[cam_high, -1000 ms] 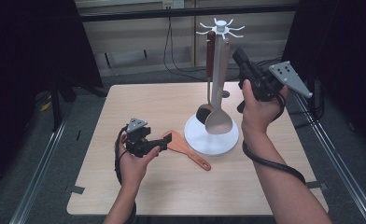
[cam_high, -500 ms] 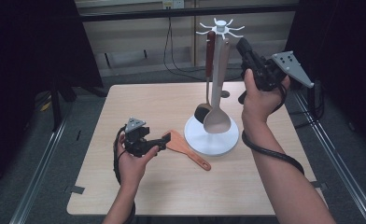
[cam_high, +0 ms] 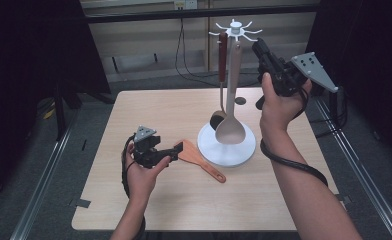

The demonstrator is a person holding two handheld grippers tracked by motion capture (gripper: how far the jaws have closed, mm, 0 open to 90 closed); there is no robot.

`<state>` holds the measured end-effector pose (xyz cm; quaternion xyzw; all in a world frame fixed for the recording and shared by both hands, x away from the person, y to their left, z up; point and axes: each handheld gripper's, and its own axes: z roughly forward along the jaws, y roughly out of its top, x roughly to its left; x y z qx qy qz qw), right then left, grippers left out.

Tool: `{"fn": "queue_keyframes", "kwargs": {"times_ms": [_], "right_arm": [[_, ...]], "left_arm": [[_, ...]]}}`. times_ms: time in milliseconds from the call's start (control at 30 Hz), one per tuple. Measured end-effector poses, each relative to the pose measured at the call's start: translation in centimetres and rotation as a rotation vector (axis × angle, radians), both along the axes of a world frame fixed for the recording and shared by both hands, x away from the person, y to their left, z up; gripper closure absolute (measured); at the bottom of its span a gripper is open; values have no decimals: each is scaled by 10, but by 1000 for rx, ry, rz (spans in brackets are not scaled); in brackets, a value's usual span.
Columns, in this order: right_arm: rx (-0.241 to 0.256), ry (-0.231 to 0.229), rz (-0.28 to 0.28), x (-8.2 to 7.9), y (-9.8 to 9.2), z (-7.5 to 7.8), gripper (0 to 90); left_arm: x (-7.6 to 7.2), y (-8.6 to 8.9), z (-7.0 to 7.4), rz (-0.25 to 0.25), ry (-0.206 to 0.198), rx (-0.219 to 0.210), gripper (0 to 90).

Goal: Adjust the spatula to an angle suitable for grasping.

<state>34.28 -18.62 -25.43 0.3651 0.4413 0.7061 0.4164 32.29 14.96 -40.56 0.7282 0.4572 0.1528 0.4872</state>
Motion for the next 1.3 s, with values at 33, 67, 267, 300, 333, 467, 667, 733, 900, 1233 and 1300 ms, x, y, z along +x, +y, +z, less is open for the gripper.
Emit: {"fn": "queue_keyframes", "kwargs": {"times_ms": [33, 67, 267, 300, 333, 467, 667, 733, 900, 1233, 1300], "right_arm": [[-7, -4, 1, -1, 1, 0, 900], [-13, -13, 7, -1, 2, 1, 900], [-46, -22, 17, -5, 10, 7, 900], [-53, -23, 19, -5, 11, 7, 900], [-53, -22, 17, -6, 12, 8, 900], [-64, -17, 28, -6, 15, 6, 900], [-68, -11, 39, -6, 16, 6, 900], [-63, -11, 41, -6, 15, 7, 900], [-75, -15, 35, -6, 17, 8, 900], [-87, -11, 51, -6, 22, 8, 900], [-85, -11, 46, -7, 22, 8, 899]], "left_arm": [[0, -1, 0, 1, -3, -2, 119], [0, -1, 0, -1, -1, 3, 120], [-1, -1, 1, 2, -3, -1, 120], [-1, -1, 0, 8, -4, -8, 120], [-1, -1, 0, 8, -3, -8, 120], [-1, -1, 1, 3, -5, -2, 120], [-1, 0, 1, 4, -6, -1, 120], [-1, 0, 1, 1, -4, 2, 120], [-1, -1, 1, 5, -5, 1, 120], [-1, 0, 2, 5, -7, 1, 120], [-1, 0, 2, 9, -8, -1, 120]]}}
